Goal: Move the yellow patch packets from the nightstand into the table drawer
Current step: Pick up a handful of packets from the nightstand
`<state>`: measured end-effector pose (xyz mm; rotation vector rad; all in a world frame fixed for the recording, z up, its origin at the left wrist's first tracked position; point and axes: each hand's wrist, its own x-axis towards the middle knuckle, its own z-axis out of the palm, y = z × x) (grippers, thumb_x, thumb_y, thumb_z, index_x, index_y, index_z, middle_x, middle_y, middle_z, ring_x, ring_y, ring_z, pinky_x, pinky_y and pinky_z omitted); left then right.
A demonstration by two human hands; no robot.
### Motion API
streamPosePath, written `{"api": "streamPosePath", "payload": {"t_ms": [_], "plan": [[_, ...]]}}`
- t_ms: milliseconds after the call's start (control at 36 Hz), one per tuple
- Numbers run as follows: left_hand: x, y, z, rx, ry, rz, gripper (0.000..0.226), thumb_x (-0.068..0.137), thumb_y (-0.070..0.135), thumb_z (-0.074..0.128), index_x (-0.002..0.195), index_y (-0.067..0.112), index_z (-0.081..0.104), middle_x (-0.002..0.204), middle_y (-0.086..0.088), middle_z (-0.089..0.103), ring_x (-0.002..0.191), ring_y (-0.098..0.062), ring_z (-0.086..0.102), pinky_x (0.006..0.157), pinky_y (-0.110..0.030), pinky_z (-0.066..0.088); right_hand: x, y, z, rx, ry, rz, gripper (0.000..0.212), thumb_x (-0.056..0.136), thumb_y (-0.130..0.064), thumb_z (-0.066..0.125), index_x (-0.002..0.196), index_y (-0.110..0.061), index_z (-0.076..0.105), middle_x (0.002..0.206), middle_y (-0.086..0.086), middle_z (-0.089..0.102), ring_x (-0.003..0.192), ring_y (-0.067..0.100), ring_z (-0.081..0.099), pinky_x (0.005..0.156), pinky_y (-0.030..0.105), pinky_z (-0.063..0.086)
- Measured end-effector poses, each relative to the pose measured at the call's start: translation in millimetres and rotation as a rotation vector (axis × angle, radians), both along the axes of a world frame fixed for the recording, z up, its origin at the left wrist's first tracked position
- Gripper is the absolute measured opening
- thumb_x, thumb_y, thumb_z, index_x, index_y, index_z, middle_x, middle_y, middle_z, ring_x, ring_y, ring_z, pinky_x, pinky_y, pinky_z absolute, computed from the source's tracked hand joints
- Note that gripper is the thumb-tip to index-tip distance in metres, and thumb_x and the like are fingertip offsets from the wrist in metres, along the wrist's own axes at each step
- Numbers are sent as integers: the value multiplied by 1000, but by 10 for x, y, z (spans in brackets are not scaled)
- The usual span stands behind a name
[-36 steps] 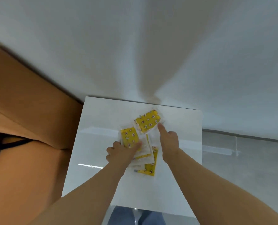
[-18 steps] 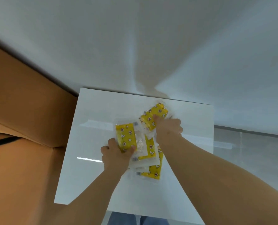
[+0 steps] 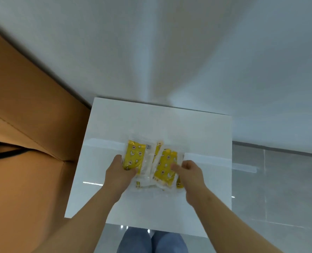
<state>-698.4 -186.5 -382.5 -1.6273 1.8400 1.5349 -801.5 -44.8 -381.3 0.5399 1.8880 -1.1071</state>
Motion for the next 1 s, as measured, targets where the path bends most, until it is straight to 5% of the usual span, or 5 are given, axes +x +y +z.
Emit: {"api": "streamPosePath", "payload": {"t_ms": [139, 250, 472, 667, 1000], "plan": [[-7, 21, 45, 72, 45, 61, 42, 82, 2, 65, 114, 19, 43, 102, -2, 57, 93, -23, 55, 77, -33, 47, 237, -124, -42, 8, 50, 59, 28, 78, -18, 71, 66, -15, 46, 115, 16, 53, 78, 27, 54, 55, 25, 42], [-19, 33, 55, 184, 103, 113, 59, 81, -3, 66, 123, 25, 35, 109, 0, 54, 102, -22, 53, 86, -36, 46, 200, -96, -45, 6, 119, 105, 21, 83, -15, 66, 72, -13, 48, 98, 19, 56, 69, 21, 50, 58, 28, 41], [-62, 19, 153, 441, 166, 299, 31, 82, 0, 66, 109, 13, 59, 113, -9, 66, 105, -26, 60, 100, -39, 44, 58, -77, 113, -126, 45, -92, 18, 90, -12, 59, 81, -19, 46, 87, 5, 59, 72, 16, 59, 65, 28, 52], [-213, -11, 678, 542, 378, 457, 22, 85, -1, 58, 102, 11, 62, 99, -7, 70, 91, -22, 65, 79, -34, 52, -109, -89, 594, -304, 64, -253, 20, 92, -15, 56, 109, -22, 47, 93, 1, 63, 81, 16, 64, 75, 37, 55], [-479, 228, 1997, 362, 682, 321, 22, 90, 3, 53, 103, 19, 62, 91, 2, 73, 83, -17, 69, 68, -35, 58, -257, 117, 1925, -686, 202, -388, 11, 94, -14, 52, 99, -15, 62, 100, 7, 69, 89, 22, 67, 86, 43, 54]]}}
